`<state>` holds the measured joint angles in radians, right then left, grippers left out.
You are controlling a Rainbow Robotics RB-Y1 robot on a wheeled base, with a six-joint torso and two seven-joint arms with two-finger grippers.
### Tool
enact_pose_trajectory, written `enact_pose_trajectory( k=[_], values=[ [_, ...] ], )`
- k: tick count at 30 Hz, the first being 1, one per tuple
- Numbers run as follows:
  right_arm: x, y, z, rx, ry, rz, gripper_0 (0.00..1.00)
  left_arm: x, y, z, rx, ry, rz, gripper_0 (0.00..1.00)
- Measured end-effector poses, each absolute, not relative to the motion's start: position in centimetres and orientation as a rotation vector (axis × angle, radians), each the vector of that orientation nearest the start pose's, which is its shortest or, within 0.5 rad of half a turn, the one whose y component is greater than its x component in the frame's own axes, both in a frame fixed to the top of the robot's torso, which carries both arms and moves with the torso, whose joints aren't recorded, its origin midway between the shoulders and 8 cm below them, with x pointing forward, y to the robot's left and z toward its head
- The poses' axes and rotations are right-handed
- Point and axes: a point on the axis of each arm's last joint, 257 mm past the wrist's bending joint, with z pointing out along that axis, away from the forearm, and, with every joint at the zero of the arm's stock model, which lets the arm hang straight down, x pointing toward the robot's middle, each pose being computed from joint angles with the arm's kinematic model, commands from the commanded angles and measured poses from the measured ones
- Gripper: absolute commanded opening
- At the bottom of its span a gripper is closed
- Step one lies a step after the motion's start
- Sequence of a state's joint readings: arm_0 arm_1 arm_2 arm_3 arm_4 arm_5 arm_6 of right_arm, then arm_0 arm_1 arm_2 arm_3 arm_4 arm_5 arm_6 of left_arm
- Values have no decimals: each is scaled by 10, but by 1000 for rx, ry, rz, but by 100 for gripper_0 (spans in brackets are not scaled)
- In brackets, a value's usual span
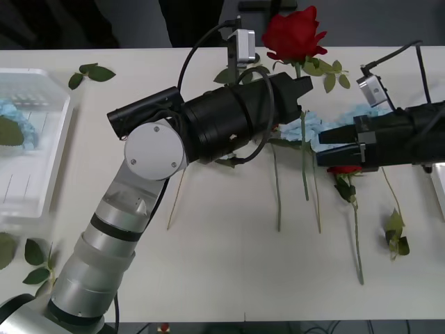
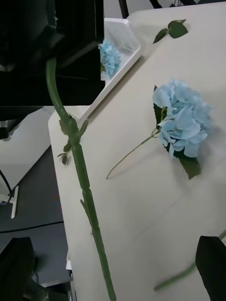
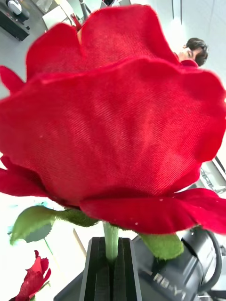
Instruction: Place the red flowers into the right box and the blue flowers into the left box. If a person shows an open palm, hand one flower to the person first, then continue sorting.
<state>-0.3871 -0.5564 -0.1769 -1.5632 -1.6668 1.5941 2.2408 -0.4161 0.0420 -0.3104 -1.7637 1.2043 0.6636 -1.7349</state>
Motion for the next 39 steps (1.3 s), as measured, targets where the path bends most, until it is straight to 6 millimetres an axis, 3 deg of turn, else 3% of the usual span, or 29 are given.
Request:
enact_pose_trajectory(
  k=[9, 10, 11, 12, 13, 14, 15, 18, 30, 32, 33, 34, 36, 39],
  values=[
    [416, -126, -146, -1001, 1927, 1154, 100, 462, -125, -29, 339, 1581, -1374, 0],
    [416, -124, -146, -1000, 1923, 1161, 94, 462, -125, -29, 339, 1581, -1374, 0],
    [416, -122, -145, -997, 1916, 1168, 78, 462, -125, -29, 339, 1581, -1374, 0],
    [416, -120, -144, -993, 1909, 1176, 56, 462, -125, -29, 339, 1581, -1374, 0],
    [416, -118, -143, -989, 1902, 1183, 43, 462, -125, -29, 339, 1581, -1374, 0],
    [416, -116, -142, -986, 1897, 1189, 15, 462, -125, -29, 339, 1581, -1374, 0],
    [416, -114, -142, -985, 1893, 1194, 6, 462, -125, -29, 339, 1581, -1374, 0],
    [415, -111, -142, -986, 1890, 1201, 0, 462, -125, -29, 339, 1581, -1374, 0],
    [409, -104, -140, -999, 1873, 1241, 0, 462, -125, -30, 339, 1582, -1373, 0],
    [408, -104, -140, -1000, 1873, 1243, 0, 462, -125, -30, 339, 1582, -1374, 10],
    [408, -104, -140, -1000, 1873, 1243, 0, 462, -125, -30, 339, 1582, -1375, 40],
    [408, -104, -140, -1000, 1873, 1243, 0, 462, -125, -30, 339, 1582, -1374, 60],
    [408, -104, -140, -1000, 1873, 1243, 0, 463, -123, -31, 340, 1585, -1370, 77],
    [408, -104, -140, -1000, 1873, 1243, 0, 465, -117, -36, 345, 1596, -1357, 85]
  ],
)
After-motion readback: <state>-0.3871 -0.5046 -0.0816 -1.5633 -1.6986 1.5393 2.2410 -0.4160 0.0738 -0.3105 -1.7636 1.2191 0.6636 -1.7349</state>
